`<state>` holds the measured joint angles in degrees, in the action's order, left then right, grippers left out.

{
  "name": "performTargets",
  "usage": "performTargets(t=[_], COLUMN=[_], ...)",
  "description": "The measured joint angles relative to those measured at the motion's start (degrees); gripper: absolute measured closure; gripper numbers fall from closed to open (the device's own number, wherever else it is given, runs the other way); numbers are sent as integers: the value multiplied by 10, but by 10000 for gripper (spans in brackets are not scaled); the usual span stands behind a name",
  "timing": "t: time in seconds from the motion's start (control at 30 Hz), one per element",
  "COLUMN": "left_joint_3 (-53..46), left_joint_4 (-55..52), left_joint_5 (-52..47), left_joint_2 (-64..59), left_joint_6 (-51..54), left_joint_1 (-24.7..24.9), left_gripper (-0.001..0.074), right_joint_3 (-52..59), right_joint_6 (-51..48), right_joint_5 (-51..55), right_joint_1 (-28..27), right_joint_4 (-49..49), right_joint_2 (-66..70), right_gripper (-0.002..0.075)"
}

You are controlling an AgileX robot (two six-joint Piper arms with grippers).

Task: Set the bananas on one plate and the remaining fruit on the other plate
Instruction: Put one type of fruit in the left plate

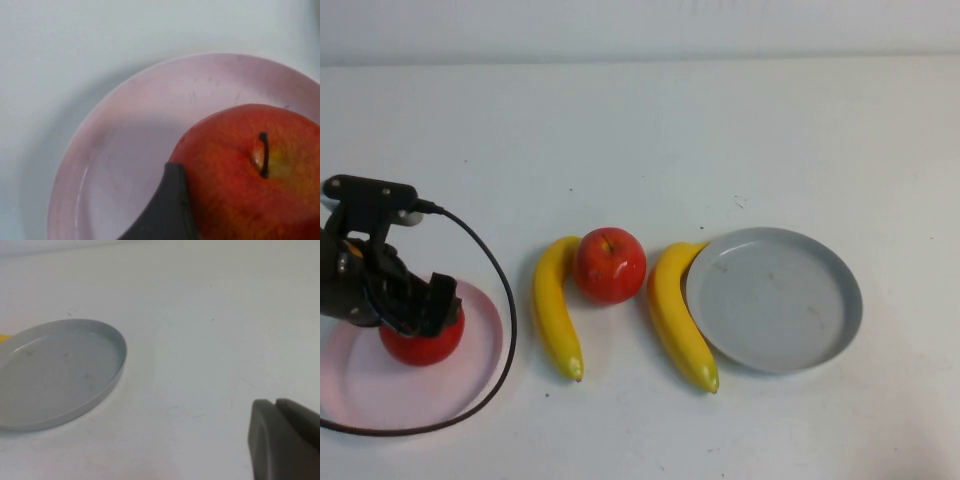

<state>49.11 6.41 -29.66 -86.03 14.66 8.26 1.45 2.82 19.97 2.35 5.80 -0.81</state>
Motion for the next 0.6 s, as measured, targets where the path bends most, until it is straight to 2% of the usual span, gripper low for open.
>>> performTargets(t=[0.17, 0.5, 0.6], left_joint_3=[4, 10, 10], left_joint_4=[11, -2, 26], left_joint_5=[14, -25, -20], left_joint_2=[-1, 93, 113], left_joint_6=[-1, -23, -28], left_joint_1=[0, 0, 0], left_gripper=[69, 66, 66], right_joint_3=[0, 0, 0], right_joint_6=[0, 0, 0], right_joint_5=[0, 0, 0], right_joint_1=[0, 0, 0], right_joint_4=[0, 0, 0], right_joint_2=[0, 0, 0], right_gripper=[744, 744, 744])
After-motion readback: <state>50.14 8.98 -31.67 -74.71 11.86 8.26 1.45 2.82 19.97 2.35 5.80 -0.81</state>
